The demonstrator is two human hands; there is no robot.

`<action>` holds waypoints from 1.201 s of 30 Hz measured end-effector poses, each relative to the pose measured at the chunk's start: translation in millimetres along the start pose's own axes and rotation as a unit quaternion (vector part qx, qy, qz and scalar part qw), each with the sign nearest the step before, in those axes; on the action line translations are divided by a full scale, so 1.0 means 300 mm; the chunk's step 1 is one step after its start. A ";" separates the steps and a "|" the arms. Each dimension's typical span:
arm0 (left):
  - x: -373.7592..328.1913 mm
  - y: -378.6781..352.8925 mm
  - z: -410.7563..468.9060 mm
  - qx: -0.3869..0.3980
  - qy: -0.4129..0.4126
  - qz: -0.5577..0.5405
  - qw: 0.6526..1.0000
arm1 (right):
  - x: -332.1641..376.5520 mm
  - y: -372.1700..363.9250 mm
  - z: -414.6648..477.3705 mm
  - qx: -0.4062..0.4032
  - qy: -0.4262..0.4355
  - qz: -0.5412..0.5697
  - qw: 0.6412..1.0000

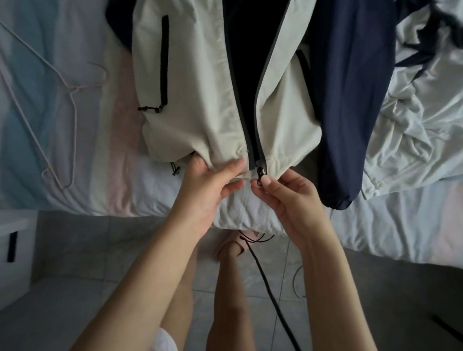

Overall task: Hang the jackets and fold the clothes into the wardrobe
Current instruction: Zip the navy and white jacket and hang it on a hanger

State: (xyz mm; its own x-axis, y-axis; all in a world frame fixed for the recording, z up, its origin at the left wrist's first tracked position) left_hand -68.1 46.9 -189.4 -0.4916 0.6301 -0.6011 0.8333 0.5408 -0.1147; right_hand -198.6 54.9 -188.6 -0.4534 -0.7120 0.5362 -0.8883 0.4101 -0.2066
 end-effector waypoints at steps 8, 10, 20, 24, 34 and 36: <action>-0.040 0.016 -0.009 -0.015 -0.064 0.000 0.998 | -0.015 -0.027 -0.017 0.005 0.004 0.043 0.999; -0.045 0.021 -0.009 -0.026 -0.074 0.005 0.997 | -0.016 -0.032 -0.020 0.002 0.001 0.056 0.998; -0.040 0.007 -0.010 -0.038 -0.066 -0.017 0.997 | -0.012 -0.043 -0.025 0.000 0.004 0.091 0.996; -0.053 0.008 -0.012 -0.047 -0.093 0.015 0.994 | -0.002 -0.032 -0.024 -0.013 0.017 0.073 0.997; -0.132 0.007 -0.019 -0.043 -0.186 0.127 0.973 | 0.028 0.010 -0.010 -0.070 0.091 -0.112 0.987; -0.137 0.001 -0.022 -0.042 -0.187 0.133 0.972 | 0.038 0.013 -0.005 -0.073 0.094 -0.121 0.985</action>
State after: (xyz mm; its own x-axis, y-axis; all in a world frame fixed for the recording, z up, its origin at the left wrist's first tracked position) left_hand -49.4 24.8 -159.6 -0.1208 0.5155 -0.8484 0.8869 0.4399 0.1410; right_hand -207.2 49.3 -182.0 -0.1962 -0.6858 0.7009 -0.9422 0.3298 0.0589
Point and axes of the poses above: each hand's wrist, its own z-axis towards the middle knuckle, its own y-axis out of the back of the hand, x = y × z, the point moved 10 cm from there along z, towards the middle knuckle, and after that the axes turned 15 degrees about -x, right-handed, at the moved point
